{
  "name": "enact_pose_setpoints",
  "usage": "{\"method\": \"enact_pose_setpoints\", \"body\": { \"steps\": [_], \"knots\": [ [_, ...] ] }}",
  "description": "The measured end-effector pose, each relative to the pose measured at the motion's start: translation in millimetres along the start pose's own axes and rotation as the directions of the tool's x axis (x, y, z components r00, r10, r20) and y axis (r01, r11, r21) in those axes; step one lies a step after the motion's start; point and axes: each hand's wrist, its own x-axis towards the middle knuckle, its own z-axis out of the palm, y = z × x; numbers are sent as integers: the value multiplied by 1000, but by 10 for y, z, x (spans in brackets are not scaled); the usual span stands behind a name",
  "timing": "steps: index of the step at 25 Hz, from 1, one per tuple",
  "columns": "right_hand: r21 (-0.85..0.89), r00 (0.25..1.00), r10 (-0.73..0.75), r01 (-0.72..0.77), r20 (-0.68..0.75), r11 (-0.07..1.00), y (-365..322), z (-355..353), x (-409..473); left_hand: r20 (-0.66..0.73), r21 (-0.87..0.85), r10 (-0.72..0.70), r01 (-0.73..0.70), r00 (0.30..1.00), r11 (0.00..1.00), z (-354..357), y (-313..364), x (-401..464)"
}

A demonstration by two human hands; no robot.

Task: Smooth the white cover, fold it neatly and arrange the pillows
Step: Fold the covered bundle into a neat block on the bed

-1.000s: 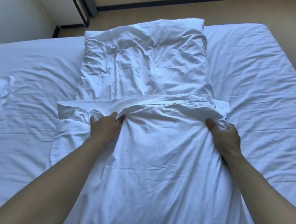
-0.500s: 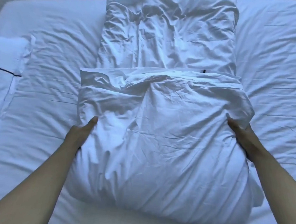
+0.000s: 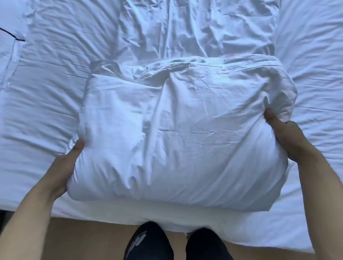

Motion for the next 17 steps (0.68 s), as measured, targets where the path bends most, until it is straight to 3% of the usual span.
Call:
{"method": "enact_pose_setpoints", "body": {
  "steps": [2, 4, 6, 8, 11, 14, 16, 17],
  "knots": [
    [-47, 996, 74, -71, 54, 996, 175, 30, -5, 9, 48, -122, 121, 993, 991, -133, -325, -24],
    [-38, 986, 158, -156, 54, 987, 496, 186, 21, -95, 133, -132, 144, 987, 981, -46, -514, 75],
    [-21, 979, 203, -203, -9, 979, 752, 345, -5, -186, 211, -22, 62, 982, 976, 144, -546, 205],
    [-46, 973, 165, -175, -162, 984, 754, 417, -95, -272, 222, 61, 0, 960, 975, 272, -443, 312],
    [-13, 922, -17, 13, -388, 1000, 557, 346, -378, -382, 132, 218, -181, 898, 975, 258, -261, 253],
    [-15, 815, -163, 186, -556, 982, 510, 221, -622, -466, 203, 429, -379, 774, 903, 311, -194, 116],
    [-18, 836, -78, 81, -543, 997, 625, 118, -477, -477, 269, 444, -355, 759, 895, 434, -175, 235],
    [-48, 881, 17, -45, -473, 998, 659, 101, -348, -461, 303, 391, -272, 797, 913, 487, -156, 352]
  ]
}}
